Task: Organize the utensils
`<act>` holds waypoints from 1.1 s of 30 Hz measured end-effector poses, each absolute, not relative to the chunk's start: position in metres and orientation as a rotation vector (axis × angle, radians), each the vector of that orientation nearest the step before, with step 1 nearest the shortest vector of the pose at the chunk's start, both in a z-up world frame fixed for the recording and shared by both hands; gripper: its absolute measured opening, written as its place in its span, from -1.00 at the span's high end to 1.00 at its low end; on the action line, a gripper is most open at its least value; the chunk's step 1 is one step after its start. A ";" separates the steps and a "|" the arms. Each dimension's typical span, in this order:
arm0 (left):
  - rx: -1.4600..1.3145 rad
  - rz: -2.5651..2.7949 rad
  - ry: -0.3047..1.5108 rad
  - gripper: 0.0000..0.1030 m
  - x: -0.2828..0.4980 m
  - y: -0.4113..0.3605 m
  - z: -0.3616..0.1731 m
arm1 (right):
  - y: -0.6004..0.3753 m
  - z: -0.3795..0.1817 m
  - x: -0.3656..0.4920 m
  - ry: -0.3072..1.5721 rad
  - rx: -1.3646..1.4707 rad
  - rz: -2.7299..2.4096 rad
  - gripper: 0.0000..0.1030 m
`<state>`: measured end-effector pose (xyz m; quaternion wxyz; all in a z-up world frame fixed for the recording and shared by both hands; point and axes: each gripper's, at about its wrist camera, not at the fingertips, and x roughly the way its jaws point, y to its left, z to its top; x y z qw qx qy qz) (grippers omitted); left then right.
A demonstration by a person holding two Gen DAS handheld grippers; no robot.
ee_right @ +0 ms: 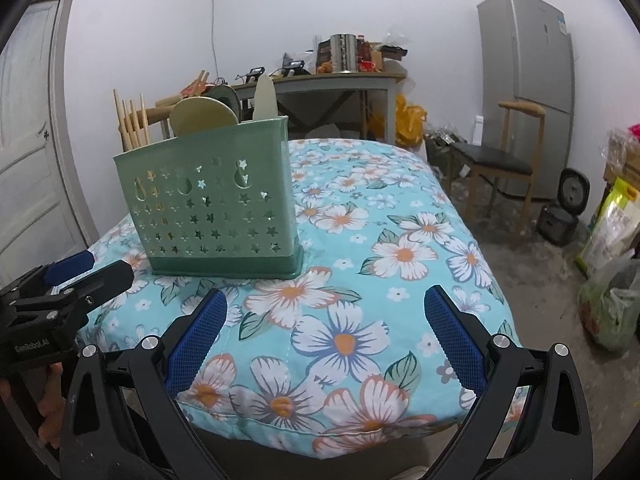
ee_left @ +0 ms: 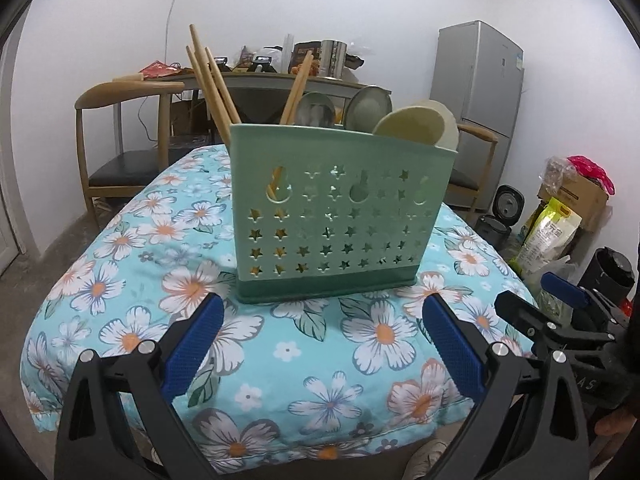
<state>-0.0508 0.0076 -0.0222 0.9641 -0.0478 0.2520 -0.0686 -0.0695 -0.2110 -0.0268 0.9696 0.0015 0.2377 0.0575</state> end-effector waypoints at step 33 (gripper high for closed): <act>-0.043 -0.104 0.491 -0.89 -0.053 0.000 -0.022 | -0.214 -0.028 -0.071 0.492 0.006 0.119 -0.85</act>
